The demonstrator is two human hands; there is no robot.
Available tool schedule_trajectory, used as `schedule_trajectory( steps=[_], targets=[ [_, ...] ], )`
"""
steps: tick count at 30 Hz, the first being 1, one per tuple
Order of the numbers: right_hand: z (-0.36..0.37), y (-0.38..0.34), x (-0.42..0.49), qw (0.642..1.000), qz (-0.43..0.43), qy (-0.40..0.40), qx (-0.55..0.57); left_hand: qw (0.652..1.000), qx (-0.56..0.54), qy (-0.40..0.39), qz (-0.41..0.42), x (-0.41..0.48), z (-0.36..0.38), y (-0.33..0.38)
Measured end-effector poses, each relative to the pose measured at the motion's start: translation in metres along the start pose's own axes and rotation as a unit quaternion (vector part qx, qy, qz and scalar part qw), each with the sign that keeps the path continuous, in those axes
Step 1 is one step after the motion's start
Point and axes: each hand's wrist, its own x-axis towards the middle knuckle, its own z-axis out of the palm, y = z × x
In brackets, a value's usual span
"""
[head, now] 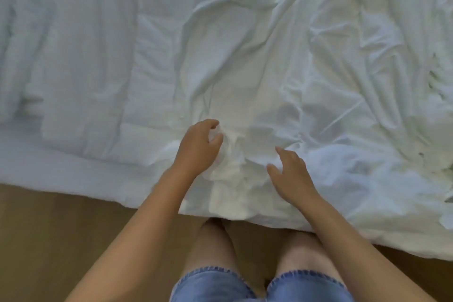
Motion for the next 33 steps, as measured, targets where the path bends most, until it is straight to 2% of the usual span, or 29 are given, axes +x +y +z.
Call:
schedule_trajectory(
  steps=[5,8,12,16,18,20,22,25,26,29,33],
  targets=[
    [0.047,-0.105,0.001,0.997,-0.076,0.016,0.018,0.990,0.069,0.084,-0.090,0.021,-0.086,-0.089],
    [0.071,-0.141,0.007,0.997,-0.070,0.024,0.008,0.995,0.017,0.020,-0.098,0.044,-0.097,-0.114],
    [0.085,-0.160,0.015,0.996,-0.005,0.084,0.035,0.996,-0.043,-0.075,-0.010,0.056,-0.070,-0.095],
    [0.088,-0.154,0.016,0.986,0.071,0.134,0.075,0.965,-0.097,-0.236,0.063,0.040,-0.037,-0.069],
    [0.088,-0.145,0.014,0.978,0.108,0.150,0.094,0.948,-0.102,-0.296,0.049,0.028,-0.026,-0.070],
    [0.090,-0.137,0.008,0.971,0.131,0.157,0.120,0.953,-0.079,-0.292,0.011,0.010,-0.020,-0.080],
    [0.096,-0.131,-0.002,0.964,0.173,0.132,0.155,0.948,-0.128,-0.291,-0.012,-0.013,-0.020,-0.087],
    [0.114,-0.126,-0.012,0.926,0.250,0.068,0.275,0.938,-0.203,-0.282,-0.019,-0.037,-0.019,-0.094],
    [0.119,-0.126,-0.012,0.917,0.260,0.062,0.297,0.946,-0.194,-0.260,0.002,-0.040,-0.019,-0.095],
    [0.127,-0.127,-0.010,0.916,0.248,0.078,0.307,0.974,-0.051,-0.215,0.051,-0.038,-0.017,-0.109],
    [0.127,-0.124,-0.005,0.939,0.179,0.080,0.281,0.971,0.099,-0.210,0.065,-0.030,-0.009,-0.130]
  ],
)
